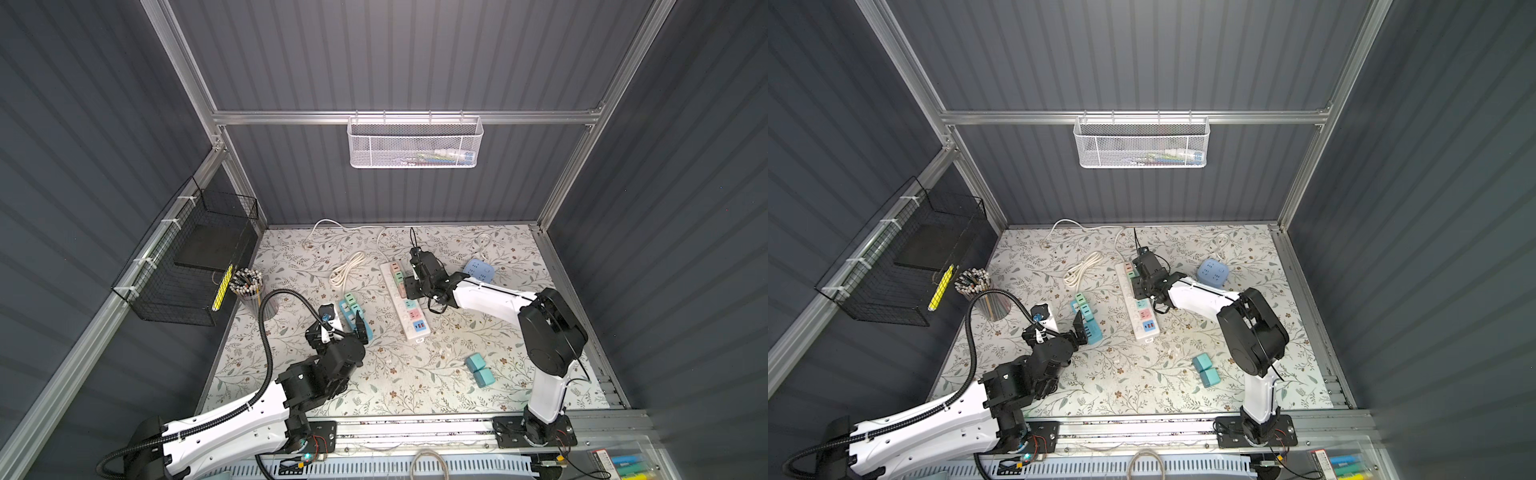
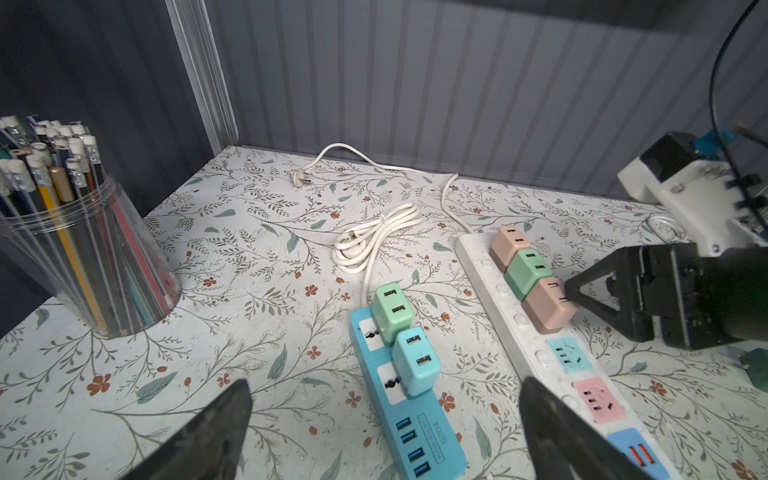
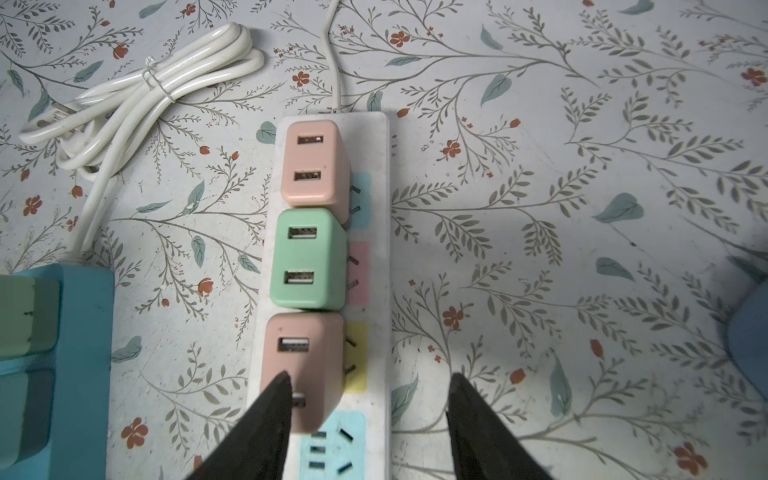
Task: Insert the plug
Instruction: 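Open the right gripper and move it to the loose teal charger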
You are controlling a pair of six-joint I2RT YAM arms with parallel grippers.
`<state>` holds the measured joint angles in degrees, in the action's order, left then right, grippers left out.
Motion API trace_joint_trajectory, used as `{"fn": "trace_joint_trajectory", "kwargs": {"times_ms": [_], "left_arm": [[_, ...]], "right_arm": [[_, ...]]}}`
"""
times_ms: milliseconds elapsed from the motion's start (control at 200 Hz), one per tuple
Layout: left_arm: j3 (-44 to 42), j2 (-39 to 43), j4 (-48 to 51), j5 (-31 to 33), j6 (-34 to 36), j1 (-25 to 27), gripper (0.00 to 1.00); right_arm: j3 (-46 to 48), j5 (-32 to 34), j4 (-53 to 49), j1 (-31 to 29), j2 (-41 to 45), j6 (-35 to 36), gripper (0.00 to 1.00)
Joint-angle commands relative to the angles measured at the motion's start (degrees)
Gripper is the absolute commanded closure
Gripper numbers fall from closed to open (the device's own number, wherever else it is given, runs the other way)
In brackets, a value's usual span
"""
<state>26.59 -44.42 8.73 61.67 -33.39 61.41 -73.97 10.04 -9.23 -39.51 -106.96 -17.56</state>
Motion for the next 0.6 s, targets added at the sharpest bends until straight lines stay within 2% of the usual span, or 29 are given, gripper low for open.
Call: {"fn": "trace_joint_trajectory", "kwargs": {"times_ms": [0,220,395,595], "left_arm": [[1.58,-0.78,-0.47,-0.60,0.88,-0.32,0.00],[0.18,-1.89,-3.94,-3.25,0.69,-0.32,0.00],[0.14,-7.75,-11.02,-10.32,5.36,-0.39,0.00],[5.85,-17.85,-12.89,-18.95,10.81,-0.42,0.00]], "right_arm": [[0.50,0.35,-3.01,0.06,5.47,-0.43,0.38],[9.28,4.48,-10.82,0.11,17.80,-5.70,0.35],[20.00,7.07,-21.97,0.21,30.27,-13.03,0.34],[29.50,2.10,-30.26,1.95,41.41,-20.54,0.32]]}}
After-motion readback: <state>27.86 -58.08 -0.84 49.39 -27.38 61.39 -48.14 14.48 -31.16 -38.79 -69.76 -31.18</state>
